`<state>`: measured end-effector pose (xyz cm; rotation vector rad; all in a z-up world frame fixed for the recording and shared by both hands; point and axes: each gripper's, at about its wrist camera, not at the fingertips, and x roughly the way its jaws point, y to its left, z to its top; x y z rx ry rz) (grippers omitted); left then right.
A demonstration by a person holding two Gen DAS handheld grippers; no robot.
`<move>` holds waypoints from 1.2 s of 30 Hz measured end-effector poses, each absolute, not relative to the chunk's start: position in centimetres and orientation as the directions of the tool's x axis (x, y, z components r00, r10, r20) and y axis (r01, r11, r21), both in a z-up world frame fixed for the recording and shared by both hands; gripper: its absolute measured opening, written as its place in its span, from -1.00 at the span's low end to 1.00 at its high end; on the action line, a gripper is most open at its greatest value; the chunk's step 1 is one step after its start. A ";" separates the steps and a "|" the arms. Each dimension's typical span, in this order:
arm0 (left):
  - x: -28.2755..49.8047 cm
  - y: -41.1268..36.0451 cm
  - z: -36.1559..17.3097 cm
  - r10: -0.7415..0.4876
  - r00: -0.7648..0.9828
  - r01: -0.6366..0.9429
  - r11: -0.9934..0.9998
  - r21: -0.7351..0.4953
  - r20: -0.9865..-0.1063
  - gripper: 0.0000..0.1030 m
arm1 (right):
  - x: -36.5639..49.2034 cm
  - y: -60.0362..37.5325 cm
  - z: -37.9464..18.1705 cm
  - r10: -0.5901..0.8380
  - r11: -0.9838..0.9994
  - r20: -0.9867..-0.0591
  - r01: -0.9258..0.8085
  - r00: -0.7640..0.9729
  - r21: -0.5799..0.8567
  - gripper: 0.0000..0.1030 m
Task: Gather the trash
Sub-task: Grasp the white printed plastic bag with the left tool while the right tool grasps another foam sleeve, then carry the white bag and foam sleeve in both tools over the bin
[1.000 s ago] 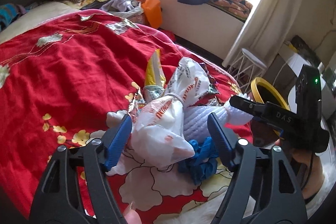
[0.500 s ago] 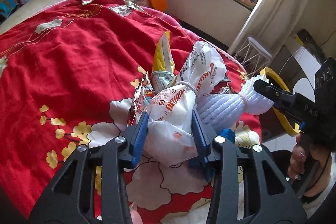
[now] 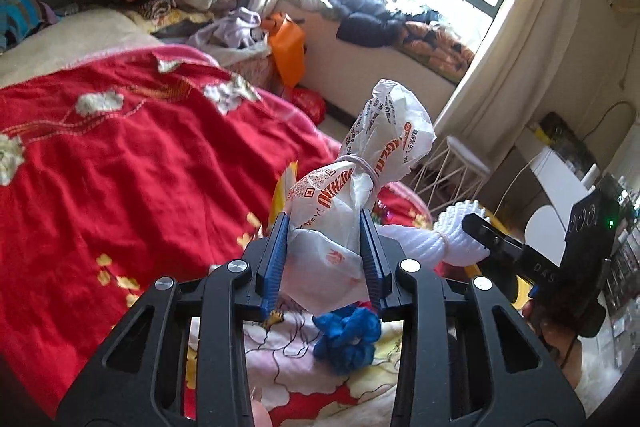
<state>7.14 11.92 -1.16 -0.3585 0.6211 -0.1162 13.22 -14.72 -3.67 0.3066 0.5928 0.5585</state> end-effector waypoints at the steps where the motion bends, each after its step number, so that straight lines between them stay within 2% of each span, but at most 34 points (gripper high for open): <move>1: 7.1 11.8 -0.8 -0.212 0.814 0.002 0.932 -0.363 -0.541 -0.46 | 13.2 -15.0 -3.4 0.572 0.812 -0.432 -0.404 0.697 0.422 -0.45; 9: 6.7 10.9 0.6 -0.225 0.828 0.027 0.931 -0.365 -0.514 -0.46 | 12.8 -18.1 -1.8 0.518 0.838 -0.381 -0.365 0.766 0.405 -0.47; 36: 7.5 4.9 2.1 -0.311 0.808 0.155 0.932 -0.329 -0.501 -0.46 | 11.5 -25.9 -1.8 0.354 0.882 -0.340 -0.190 0.871 0.431 -0.47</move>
